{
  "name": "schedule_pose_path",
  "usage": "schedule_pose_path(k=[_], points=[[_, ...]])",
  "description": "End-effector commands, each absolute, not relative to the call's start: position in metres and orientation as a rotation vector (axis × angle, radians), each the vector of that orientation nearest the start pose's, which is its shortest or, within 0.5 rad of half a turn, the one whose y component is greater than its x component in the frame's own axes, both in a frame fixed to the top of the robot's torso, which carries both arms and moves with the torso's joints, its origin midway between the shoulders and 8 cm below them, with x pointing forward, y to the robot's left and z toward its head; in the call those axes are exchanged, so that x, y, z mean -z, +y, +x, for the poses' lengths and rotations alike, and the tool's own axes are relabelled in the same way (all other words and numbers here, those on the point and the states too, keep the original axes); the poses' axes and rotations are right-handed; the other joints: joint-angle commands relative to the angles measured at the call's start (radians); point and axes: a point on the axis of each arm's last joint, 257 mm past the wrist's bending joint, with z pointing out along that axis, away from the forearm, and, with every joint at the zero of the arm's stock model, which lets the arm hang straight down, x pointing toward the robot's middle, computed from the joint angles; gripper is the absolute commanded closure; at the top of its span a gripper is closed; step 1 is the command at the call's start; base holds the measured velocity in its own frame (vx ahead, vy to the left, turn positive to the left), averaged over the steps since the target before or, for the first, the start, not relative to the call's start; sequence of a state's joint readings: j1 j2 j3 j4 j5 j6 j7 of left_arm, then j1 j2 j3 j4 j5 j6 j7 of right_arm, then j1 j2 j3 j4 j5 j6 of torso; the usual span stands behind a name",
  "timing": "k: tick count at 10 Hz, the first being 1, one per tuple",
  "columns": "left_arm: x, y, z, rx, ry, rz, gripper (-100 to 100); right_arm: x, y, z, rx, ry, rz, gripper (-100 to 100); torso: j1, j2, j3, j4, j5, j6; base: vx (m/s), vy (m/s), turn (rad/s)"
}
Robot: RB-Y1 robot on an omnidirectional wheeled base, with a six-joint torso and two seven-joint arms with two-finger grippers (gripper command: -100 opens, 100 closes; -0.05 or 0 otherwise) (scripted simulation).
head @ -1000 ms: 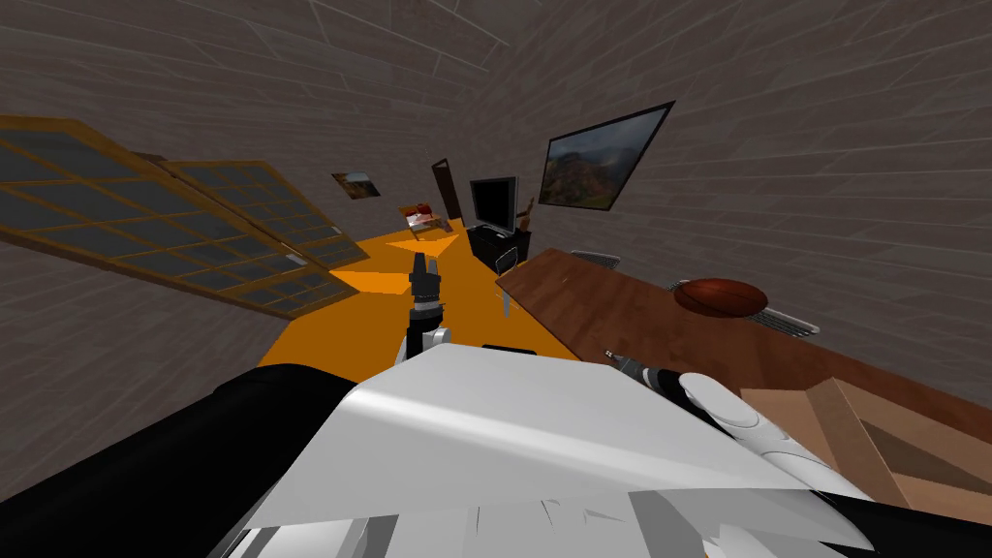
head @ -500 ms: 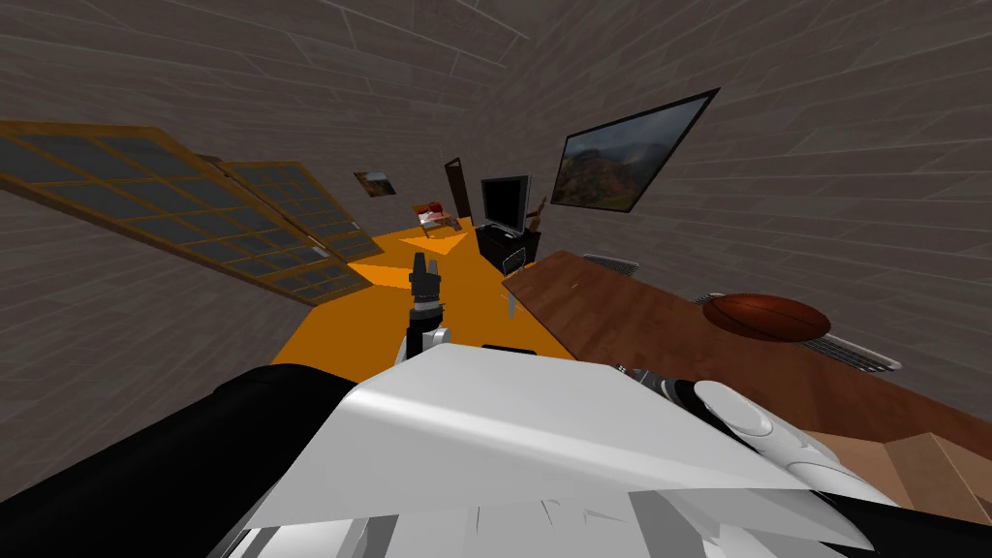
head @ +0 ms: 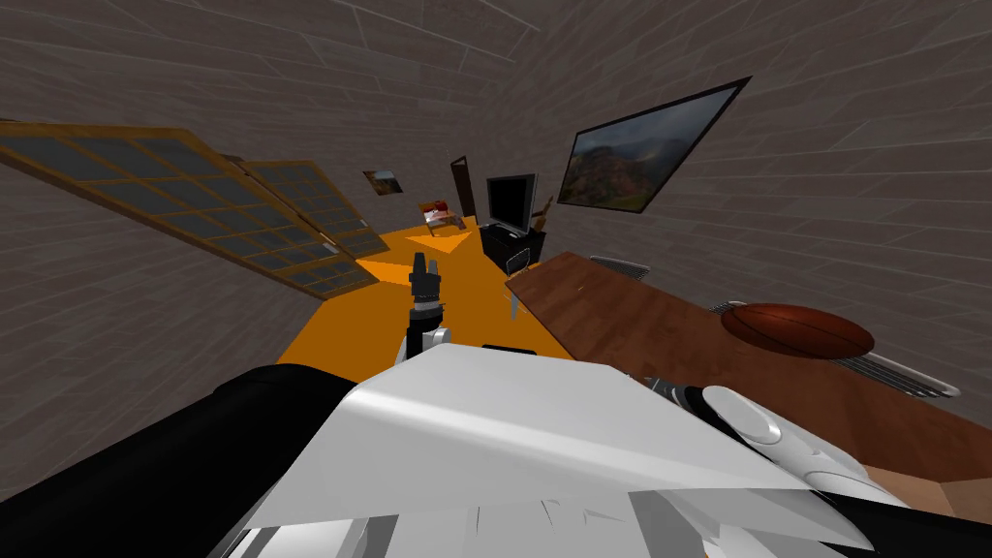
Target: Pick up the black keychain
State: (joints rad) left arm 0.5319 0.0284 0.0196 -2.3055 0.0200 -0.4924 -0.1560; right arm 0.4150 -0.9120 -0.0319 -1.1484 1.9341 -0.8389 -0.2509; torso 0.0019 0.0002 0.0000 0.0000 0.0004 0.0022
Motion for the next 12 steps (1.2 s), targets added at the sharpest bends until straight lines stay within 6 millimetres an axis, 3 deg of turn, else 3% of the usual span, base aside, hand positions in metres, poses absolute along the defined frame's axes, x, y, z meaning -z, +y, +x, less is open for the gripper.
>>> schedule_pose_path(k=[1,12], points=[[-0.025,0.288,0.337,1.139,0.667,-0.595,0,0.487,-0.59,0.132,0.148,2.817,-1.043,-100,0.0,0.0,0.0,0.0,0.0,0.0,0.048,-0.001,-0.147],[-0.025,0.288,0.337,1.138,0.667,-0.595,0,0.497,-0.605,0.117,0.151,2.767,-1.17,-100,0.001,-0.005,-0.003,-0.001,0.0,0.0,0.083,0.016,-0.106]])
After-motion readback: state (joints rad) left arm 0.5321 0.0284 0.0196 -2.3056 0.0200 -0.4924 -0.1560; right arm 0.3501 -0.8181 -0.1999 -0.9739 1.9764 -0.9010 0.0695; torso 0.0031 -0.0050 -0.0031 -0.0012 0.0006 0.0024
